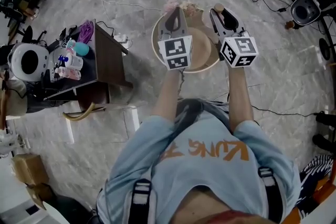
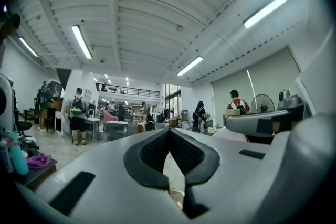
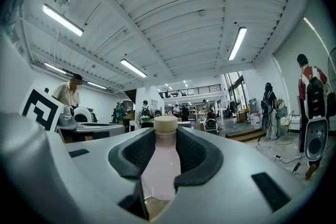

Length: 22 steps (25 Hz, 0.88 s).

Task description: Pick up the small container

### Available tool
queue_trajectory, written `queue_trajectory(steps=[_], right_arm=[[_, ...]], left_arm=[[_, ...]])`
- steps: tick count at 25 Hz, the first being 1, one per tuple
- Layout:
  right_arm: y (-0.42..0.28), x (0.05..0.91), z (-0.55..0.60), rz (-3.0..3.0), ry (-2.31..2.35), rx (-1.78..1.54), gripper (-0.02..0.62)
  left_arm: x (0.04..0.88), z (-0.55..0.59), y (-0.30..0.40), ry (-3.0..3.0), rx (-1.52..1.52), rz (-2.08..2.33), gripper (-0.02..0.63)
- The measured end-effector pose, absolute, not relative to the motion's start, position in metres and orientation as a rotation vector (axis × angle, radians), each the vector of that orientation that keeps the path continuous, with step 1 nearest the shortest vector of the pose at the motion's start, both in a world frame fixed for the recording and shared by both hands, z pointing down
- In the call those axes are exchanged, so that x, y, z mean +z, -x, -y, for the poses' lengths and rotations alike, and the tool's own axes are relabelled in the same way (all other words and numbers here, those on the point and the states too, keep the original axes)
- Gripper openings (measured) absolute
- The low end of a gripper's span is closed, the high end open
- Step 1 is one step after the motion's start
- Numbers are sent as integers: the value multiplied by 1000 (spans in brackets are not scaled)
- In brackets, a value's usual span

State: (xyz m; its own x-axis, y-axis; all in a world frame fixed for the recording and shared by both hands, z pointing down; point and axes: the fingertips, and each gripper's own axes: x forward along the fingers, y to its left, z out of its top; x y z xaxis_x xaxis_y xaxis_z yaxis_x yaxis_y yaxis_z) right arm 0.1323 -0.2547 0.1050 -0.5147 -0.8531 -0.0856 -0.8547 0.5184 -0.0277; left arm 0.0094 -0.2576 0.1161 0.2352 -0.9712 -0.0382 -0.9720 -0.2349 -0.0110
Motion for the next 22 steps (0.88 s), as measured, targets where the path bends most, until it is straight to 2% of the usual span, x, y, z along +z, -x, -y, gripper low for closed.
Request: queue_trajectory(steps=[22], right_arm=[[-125,105,270,-2662,1514,19,138]], left_arm=[[118,274,-3,2445,35,-1909,23]])
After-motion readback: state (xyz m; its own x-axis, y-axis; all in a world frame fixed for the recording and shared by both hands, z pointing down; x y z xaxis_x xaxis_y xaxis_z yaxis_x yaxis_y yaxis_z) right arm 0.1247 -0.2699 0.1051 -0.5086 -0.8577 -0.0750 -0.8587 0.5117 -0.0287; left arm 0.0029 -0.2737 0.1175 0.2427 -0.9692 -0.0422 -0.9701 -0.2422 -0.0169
